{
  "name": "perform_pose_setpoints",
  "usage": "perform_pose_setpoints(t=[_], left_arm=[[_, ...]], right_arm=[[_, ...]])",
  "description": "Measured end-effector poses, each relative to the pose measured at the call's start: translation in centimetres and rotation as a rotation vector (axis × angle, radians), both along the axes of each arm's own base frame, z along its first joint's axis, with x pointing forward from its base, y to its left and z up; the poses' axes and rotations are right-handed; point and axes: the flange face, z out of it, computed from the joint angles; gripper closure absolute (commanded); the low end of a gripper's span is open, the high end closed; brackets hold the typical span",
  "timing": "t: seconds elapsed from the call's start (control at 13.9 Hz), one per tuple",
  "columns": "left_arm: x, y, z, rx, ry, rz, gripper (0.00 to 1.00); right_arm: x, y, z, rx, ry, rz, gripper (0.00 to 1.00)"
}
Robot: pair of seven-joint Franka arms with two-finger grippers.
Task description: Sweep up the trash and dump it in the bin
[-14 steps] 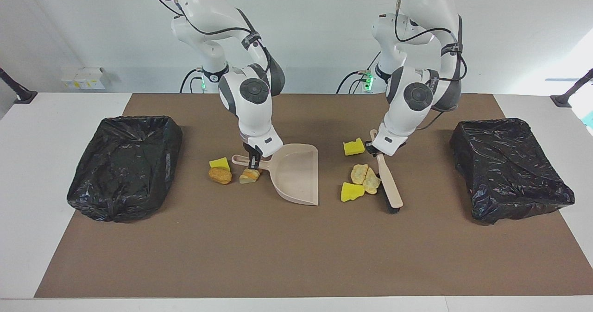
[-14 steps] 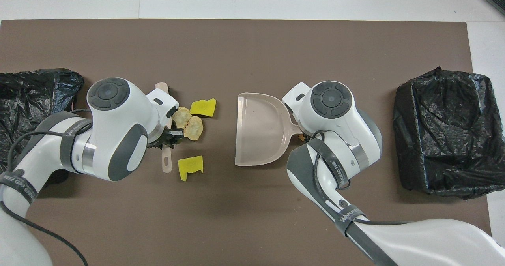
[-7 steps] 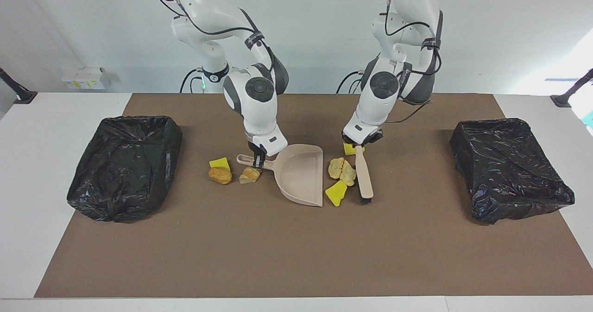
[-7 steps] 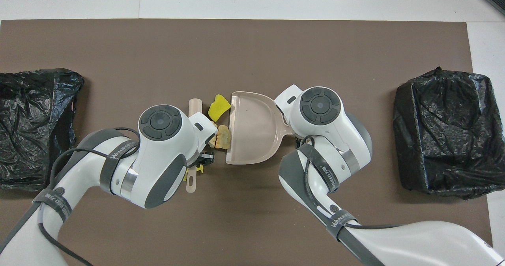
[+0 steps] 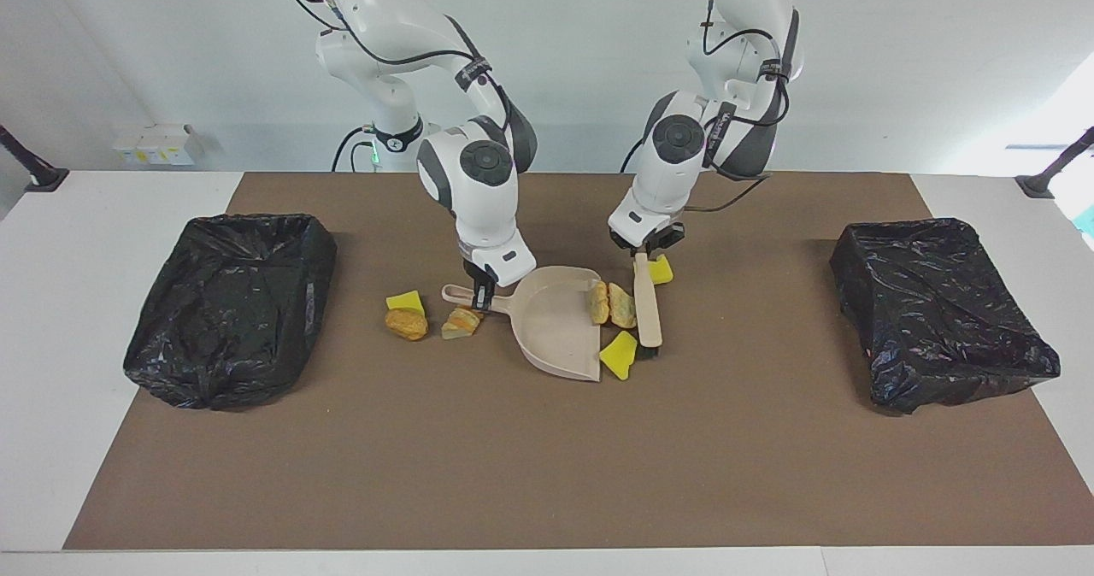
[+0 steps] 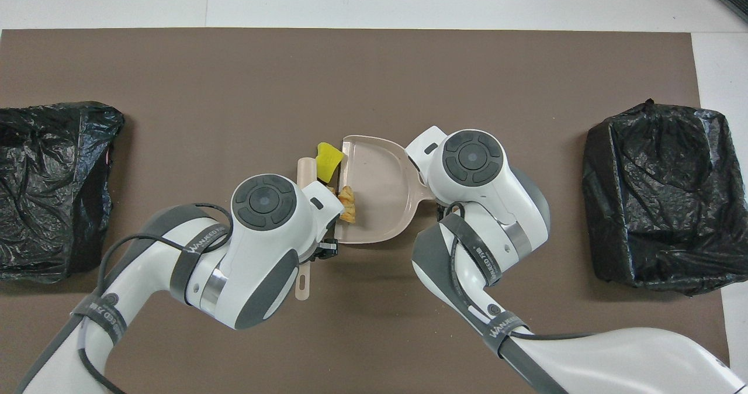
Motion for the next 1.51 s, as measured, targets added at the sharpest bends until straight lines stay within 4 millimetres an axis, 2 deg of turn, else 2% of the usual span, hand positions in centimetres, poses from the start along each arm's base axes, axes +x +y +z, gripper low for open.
perform_pose_setpoints(t=[0.14, 0.29, 0.57, 0.65, 0.79, 0.93, 1.15, 1.36, 1.51], left_arm=[[-1.4, -1.8, 0.4, -0.022, 0.009, -0.008, 1.0], [-2.0, -2.5, 0.8, -0.035, 0.011, -0.009, 1.0], [-1.1, -2.5, 3.4, -0.04, -0.001, 0.101, 1.0], [-1.0, -1.7, 4.2, -0.023, 0.015, 0.141, 1.0], [-0.5, 1.4, 5.0, 0.035, 0.076, 0.235, 1.0], [-1.1, 4.0, 5.0, 0.099, 0.151, 0.284, 1.0], [-3.6, 6.8, 3.3, 0.152, 0.205, 0.318, 1.0], [-6.6, 8.4, 1.7, 0.173, 0.213, 0.324, 1.0], [-8.1, 8.8, 0.9, 0.153, 0.163, 0.357, 1.0]], right_arm=[[0.0, 0.0, 0.0, 0.0, 0.0, 0.0, 1.0], [0.0, 0.0, 0.0, 0.0, 0.0, 0.0, 1.0], [0.0, 0.0, -0.1, -0.001, 0.001, -0.001, 1.0], [0.0, -0.1, -0.1, -0.001, 0.001, -0.002, 1.0], [0.0, -0.1, -0.2, -0.001, 0.002, -0.002, 1.0], [0.0, -0.1, -0.2, -0.001, 0.002, -0.002, 1.0], [0.0, -0.2, -0.2, -0.002, 0.003, -0.002, 1.0], [0.2, -0.2, -0.4, -0.002, 0.001, 0.043, 1.0], [0.4, -0.2, -0.6, 0.003, -0.002, 0.098, 1.0]])
